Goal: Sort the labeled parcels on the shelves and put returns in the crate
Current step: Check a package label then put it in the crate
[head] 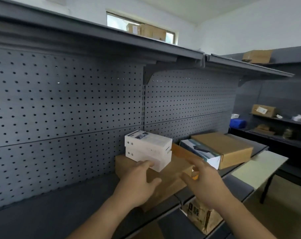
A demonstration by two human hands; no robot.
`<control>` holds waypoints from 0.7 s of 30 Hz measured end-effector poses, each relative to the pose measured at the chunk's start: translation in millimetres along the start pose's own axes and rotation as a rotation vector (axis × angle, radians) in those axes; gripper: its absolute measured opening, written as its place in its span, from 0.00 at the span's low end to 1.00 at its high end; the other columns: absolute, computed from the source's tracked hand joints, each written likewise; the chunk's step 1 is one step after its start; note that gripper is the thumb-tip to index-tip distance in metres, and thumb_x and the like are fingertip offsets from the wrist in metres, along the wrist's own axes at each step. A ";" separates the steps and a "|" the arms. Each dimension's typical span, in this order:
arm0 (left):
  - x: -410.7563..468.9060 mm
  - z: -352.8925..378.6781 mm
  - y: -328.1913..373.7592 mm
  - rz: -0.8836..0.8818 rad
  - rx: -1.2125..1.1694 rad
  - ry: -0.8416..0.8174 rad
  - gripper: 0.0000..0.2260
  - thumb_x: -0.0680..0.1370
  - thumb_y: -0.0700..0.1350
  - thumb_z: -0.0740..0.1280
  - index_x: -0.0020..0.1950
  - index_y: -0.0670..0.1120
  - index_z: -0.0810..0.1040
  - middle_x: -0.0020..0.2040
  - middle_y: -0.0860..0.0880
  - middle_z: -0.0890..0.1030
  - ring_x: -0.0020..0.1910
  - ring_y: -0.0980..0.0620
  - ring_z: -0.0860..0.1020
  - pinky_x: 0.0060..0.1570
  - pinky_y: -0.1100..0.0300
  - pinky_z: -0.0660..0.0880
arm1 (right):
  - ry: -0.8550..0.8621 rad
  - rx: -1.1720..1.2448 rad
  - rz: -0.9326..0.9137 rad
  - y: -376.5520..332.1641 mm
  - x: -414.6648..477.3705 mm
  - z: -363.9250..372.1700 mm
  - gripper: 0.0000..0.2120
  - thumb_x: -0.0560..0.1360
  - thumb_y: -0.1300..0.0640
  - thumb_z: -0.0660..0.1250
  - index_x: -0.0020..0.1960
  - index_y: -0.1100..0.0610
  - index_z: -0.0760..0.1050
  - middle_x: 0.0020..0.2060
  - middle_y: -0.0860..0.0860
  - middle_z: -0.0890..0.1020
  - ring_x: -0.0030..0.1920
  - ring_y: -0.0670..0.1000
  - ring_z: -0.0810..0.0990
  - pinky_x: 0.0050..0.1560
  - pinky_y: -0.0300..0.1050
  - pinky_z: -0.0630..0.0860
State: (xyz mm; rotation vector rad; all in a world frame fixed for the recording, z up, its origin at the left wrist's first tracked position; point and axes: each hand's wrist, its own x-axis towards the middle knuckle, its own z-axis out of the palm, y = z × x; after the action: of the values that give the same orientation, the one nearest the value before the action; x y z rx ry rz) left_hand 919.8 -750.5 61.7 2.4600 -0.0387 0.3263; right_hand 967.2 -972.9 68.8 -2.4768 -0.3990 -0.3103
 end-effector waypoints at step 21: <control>88.7 31.4 22.3 -0.474 -0.305 0.408 0.33 0.81 0.66 0.58 0.80 0.47 0.64 0.71 0.48 0.75 0.65 0.50 0.75 0.57 0.58 0.72 | -0.239 0.500 -0.098 21.9 184.3 49.2 0.25 0.81 0.40 0.63 0.73 0.51 0.75 0.68 0.52 0.78 0.66 0.54 0.76 0.60 0.47 0.72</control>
State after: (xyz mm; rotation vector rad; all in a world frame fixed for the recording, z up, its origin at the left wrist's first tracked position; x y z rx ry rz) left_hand 1010.3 -782.6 72.8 1.9837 0.6113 0.5552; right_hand 1152.1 -921.5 75.4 -2.0078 -0.6153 0.0493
